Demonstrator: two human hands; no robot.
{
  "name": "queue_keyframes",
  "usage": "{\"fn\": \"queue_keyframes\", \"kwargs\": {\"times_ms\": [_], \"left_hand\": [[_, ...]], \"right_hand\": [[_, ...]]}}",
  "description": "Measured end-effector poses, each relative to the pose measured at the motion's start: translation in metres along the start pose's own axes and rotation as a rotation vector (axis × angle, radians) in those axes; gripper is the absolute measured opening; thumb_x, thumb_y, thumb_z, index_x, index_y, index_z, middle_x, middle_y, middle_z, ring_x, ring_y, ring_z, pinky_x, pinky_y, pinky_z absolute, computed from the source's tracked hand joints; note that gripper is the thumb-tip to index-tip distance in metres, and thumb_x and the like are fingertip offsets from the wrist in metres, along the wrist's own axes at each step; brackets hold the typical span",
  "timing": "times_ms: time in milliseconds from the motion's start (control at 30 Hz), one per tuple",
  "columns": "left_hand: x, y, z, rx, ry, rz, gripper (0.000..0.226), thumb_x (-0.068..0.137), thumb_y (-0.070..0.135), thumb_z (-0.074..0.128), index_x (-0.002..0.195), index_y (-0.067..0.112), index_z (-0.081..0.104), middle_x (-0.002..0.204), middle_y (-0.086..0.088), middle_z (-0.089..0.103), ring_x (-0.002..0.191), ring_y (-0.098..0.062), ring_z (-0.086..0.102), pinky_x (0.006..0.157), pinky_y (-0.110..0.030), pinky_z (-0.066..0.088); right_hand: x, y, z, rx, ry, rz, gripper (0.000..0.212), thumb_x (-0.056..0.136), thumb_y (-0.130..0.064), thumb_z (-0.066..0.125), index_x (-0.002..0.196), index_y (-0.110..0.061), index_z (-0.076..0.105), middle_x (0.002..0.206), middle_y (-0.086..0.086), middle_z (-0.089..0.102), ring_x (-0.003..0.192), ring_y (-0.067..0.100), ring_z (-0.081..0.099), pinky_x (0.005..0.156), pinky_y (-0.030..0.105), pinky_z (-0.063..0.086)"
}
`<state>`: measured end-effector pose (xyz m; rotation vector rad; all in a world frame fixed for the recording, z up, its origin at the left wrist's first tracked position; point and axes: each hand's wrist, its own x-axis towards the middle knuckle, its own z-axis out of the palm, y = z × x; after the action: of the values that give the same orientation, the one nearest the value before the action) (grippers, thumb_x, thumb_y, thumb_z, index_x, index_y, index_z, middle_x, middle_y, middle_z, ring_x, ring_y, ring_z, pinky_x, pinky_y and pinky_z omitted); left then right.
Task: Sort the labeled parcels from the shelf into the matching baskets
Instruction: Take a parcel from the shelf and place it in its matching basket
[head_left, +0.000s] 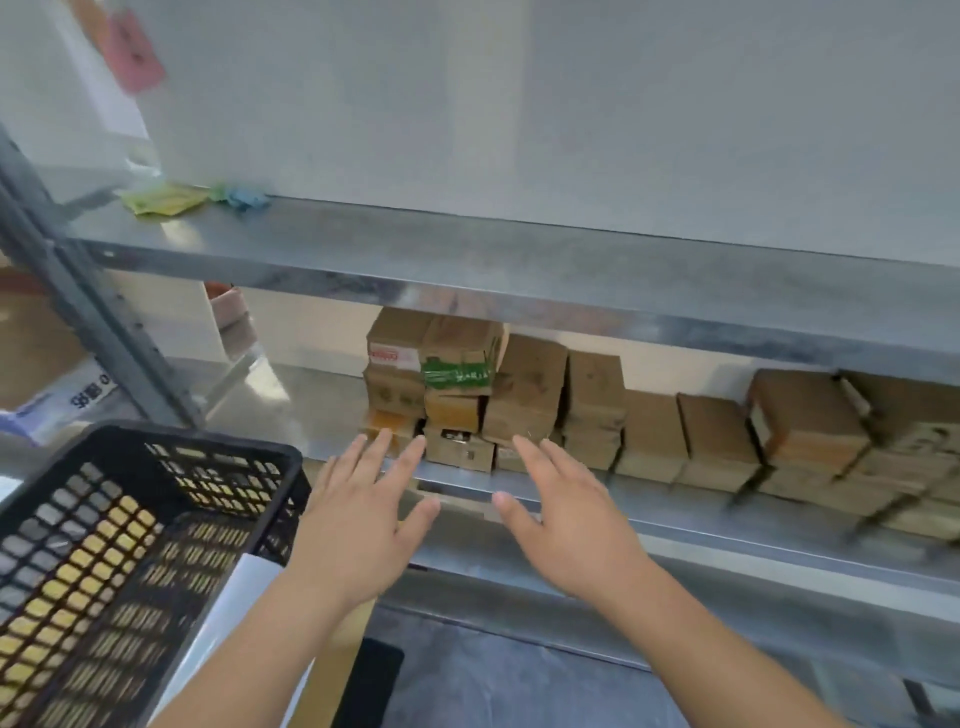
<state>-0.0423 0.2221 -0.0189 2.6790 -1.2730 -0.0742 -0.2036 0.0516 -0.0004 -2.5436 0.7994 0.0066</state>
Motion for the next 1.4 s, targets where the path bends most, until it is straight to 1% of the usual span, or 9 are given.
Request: {"fn": "queue_keyframes", "kwargs": {"times_ms": [300, 500, 767, 867, 933, 1000, 1200, 1300, 1400], "left_hand": [[0.086, 0.01, -0.006, 0.002, 0.065, -0.09, 0.073, 0.094, 0.069, 0.015, 0.156, 0.034, 0.025, 0.155, -0.009, 0.043, 0.142, -0.032, 0.037, 0.116, -0.051, 0.032], [0.147, -0.005, -0.004, -0.056, 0.082, -0.1, 0.061, 0.095, 0.063, 0.018, 0.138, 0.03, 0.046, 0.129, -0.011, 0.06, 0.118, -0.037, 0.053, 0.099, -0.049, 0.045], [0.21, -0.016, 0.008, -0.089, 0.24, 0.033, 0.039, 0.095, 0.046, 0.042, 0.103, 0.021, 0.072, 0.104, -0.015, 0.069, 0.098, -0.04, 0.062, 0.081, -0.047, 0.053], [0.218, -0.02, 0.02, -0.067, 0.29, 0.089, 0.035, 0.098, 0.038, 0.046, 0.088, 0.015, 0.071, 0.088, -0.016, 0.067, 0.084, -0.041, 0.061, 0.067, -0.042, 0.048], [0.219, -0.02, 0.026, -0.032, 0.319, 0.188, 0.038, 0.101, 0.031, 0.039, 0.089, 0.013, 0.069, 0.084, -0.016, 0.063, 0.078, -0.04, 0.057, 0.058, -0.038, 0.032], [0.217, -0.017, 0.026, -0.058, 0.352, 0.245, 0.033, 0.099, 0.024, 0.039, 0.09, 0.011, 0.068, 0.082, -0.016, 0.061, 0.073, -0.039, 0.053, 0.058, -0.034, 0.023], [0.188, 0.009, -0.001, -0.467, 0.291, 0.096, 0.028, 0.093, 0.033, 0.054, 0.114, 0.015, 0.061, 0.103, -0.015, 0.061, 0.089, -0.037, 0.058, 0.07, -0.037, 0.049], [0.155, 0.028, -0.014, -0.625, 0.141, -0.001, 0.049, 0.088, 0.034, 0.062, 0.132, 0.026, 0.044, 0.118, -0.006, 0.042, 0.1, -0.032, 0.054, 0.084, -0.033, 0.045], [0.12, 0.048, -0.018, -0.557, 0.03, -0.04, 0.084, 0.083, 0.038, 0.065, 0.149, 0.044, 0.014, 0.131, 0.0, 0.03, 0.109, -0.027, 0.053, 0.091, -0.036, 0.048]], "right_hand": [[0.079, 0.012, -0.016, 0.028, 0.022, -0.052, 0.073, 0.1, -0.065, 0.035, 0.162, -0.034, 0.012, 0.164, 0.007, 0.032, 0.15, 0.029, 0.031, 0.118, 0.049, 0.034], [0.149, -0.02, -0.026, 0.01, 0.032, 0.003, 0.071, 0.099, -0.068, 0.028, 0.16, -0.034, 0.012, 0.124, 0.012, 0.066, 0.114, 0.036, 0.062, 0.089, 0.046, 0.055], [0.211, -0.058, -0.037, 0.037, -0.065, 0.243, 0.057, 0.106, -0.061, 0.021, 0.15, -0.032, 0.042, 0.155, 0.003, 0.048, 0.13, 0.028, 0.054, 0.102, 0.037, 0.047], [0.221, -0.059, -0.03, 0.077, -0.027, 0.25, 0.034, 0.11, -0.047, 0.026, 0.128, -0.033, 0.051, 0.14, 0.003, 0.058, 0.098, 0.018, 0.058, 0.087, 0.034, 0.049], [0.222, -0.058, -0.026, 0.097, -0.027, 0.276, 0.026, 0.11, -0.042, 0.029, 0.101, -0.029, 0.051, 0.111, 0.002, 0.066, 0.074, 0.013, 0.053, 0.067, 0.032, 0.047], [0.217, -0.056, -0.022, 0.107, 0.0, 0.268, 0.024, 0.11, -0.041, 0.032, 0.107, -0.028, 0.053, 0.106, 0.001, 0.064, 0.082, 0.019, 0.058, 0.069, 0.031, 0.045], [0.168, -0.038, -0.028, 0.353, 0.223, 0.183, 0.013, 0.1, -0.041, 0.055, 0.106, -0.03, 0.059, 0.09, -0.008, 0.066, 0.086, 0.013, 0.064, 0.071, 0.024, 0.04], [0.13, -0.021, -0.031, 0.425, 0.195, 0.161, 0.049, 0.088, -0.046, 0.064, 0.133, -0.044, 0.046, 0.098, -0.012, 0.067, 0.079, -0.001, 0.062, 0.071, 0.02, 0.046], [0.096, -0.002, -0.029, 0.48, 0.099, 0.098, 0.099, 0.072, -0.046, 0.07, 0.153, -0.052, 0.013, 0.134, -0.009, 0.057, 0.116, 0.003, 0.059, 0.099, 0.029, 0.051]]}}
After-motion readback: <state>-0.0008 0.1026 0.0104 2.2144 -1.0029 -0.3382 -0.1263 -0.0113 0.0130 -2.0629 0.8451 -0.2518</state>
